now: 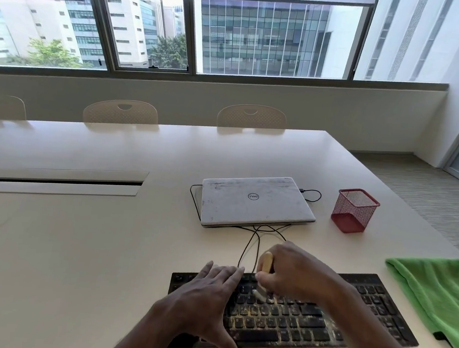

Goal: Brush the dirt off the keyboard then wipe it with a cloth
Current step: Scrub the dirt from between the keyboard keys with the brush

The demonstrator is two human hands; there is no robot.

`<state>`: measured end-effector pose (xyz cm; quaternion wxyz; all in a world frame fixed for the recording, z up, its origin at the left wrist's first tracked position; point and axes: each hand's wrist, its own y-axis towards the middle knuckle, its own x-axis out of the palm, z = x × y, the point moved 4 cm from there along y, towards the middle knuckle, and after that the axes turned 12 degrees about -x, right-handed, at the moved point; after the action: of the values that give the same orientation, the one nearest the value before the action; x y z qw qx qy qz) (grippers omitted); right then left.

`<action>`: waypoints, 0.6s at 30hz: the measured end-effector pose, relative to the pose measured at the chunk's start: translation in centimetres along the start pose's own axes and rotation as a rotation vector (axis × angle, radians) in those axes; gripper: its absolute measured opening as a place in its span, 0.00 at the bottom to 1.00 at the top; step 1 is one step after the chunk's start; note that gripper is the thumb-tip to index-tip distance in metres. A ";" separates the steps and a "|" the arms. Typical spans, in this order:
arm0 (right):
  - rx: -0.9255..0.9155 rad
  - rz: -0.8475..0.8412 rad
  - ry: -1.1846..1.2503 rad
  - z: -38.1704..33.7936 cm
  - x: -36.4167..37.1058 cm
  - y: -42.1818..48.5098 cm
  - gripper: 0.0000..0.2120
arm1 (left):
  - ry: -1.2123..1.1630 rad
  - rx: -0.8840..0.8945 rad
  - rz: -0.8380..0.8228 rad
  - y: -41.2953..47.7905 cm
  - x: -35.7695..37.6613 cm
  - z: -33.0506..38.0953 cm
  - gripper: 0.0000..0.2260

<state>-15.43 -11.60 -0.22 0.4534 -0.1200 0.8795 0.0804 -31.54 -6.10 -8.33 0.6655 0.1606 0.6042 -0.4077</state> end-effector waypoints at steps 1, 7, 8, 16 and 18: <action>0.013 -0.040 0.001 0.2 0.2 0.0 0.12 | -0.001 0.000 -0.001 0.0 0.0 0.0 0.65; -0.079 0.006 0.028 -0.8 -0.7 0.0 0.06 | -0.003 0.006 0.000 0.2 0.2 -0.1 0.65; -0.104 -0.023 0.033 -1.1 -0.6 0.0 0.05 | -0.007 0.007 0.002 0.2 0.2 -0.1 0.65; -0.060 -0.059 -0.052 -0.3 -0.7 -0.1 0.08 | -0.027 0.009 0.004 0.1 -0.1 0.0 0.65; -0.103 -0.052 -0.023 -0.7 -0.9 0.0 0.07 | -0.019 0.013 0.002 0.1 -0.1 0.1 0.65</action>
<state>-15.54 -11.62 0.92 0.4588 -0.1650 0.8655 0.1150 -31.42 -6.08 -8.19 0.6708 0.1615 0.5950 -0.4122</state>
